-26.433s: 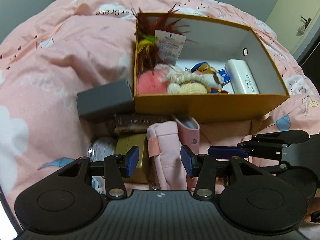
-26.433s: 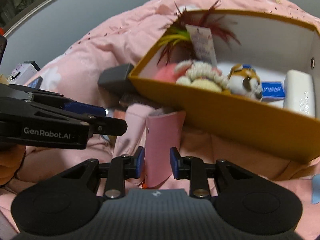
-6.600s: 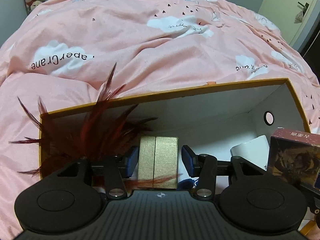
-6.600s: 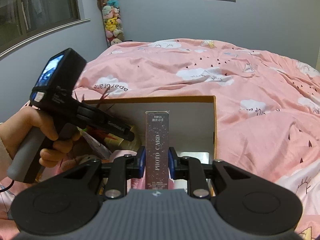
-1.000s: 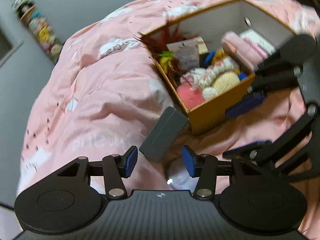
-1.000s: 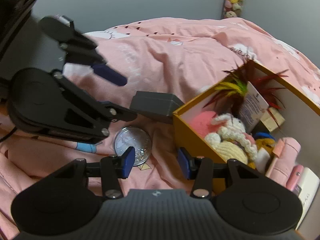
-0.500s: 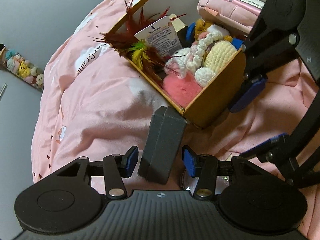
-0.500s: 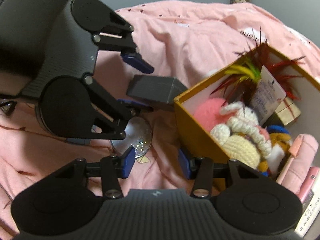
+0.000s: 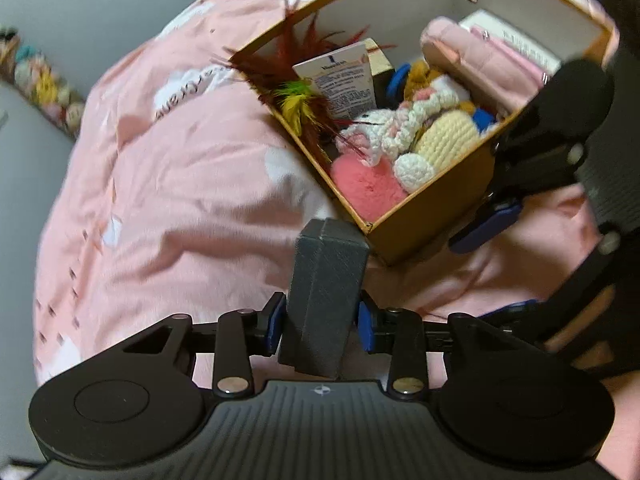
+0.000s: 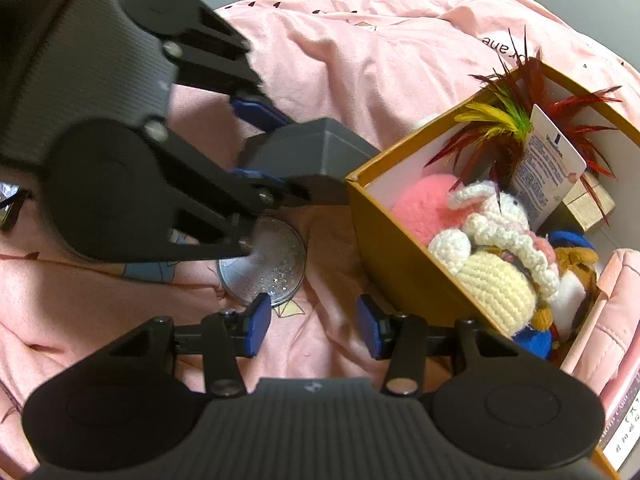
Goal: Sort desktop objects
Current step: 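Grasp the dark grey box with the left gripper while the right grasps the glitter mirror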
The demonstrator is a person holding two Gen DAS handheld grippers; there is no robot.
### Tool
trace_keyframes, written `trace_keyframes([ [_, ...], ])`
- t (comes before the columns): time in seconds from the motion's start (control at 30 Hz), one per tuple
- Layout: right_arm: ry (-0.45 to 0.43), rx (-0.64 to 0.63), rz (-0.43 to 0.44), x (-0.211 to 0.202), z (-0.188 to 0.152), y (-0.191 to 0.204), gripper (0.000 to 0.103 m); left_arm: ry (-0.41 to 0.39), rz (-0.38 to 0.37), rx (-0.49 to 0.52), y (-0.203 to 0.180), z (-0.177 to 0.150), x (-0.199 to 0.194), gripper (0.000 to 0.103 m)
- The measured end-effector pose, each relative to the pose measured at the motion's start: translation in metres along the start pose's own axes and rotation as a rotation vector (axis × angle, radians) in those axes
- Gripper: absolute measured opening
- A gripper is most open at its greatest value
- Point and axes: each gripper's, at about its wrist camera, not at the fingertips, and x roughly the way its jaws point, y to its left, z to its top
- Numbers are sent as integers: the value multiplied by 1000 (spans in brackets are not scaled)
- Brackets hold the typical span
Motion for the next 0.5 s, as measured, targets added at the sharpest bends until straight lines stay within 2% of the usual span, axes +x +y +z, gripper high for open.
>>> trace_keyframes([
  [0.17, 2, 10, -8, -2, 0, 2, 50, 28, -98, -133, 9, -8, -22, 38],
  [0.33, -5, 16, 21, -2, -1, 6, 50, 41, -72, -220, 13, -18, -34, 38],
  [0.5, 1, 77, 50, 6, 0, 1, 49, 62, -78, -324, 25, -28, -38, 38],
])
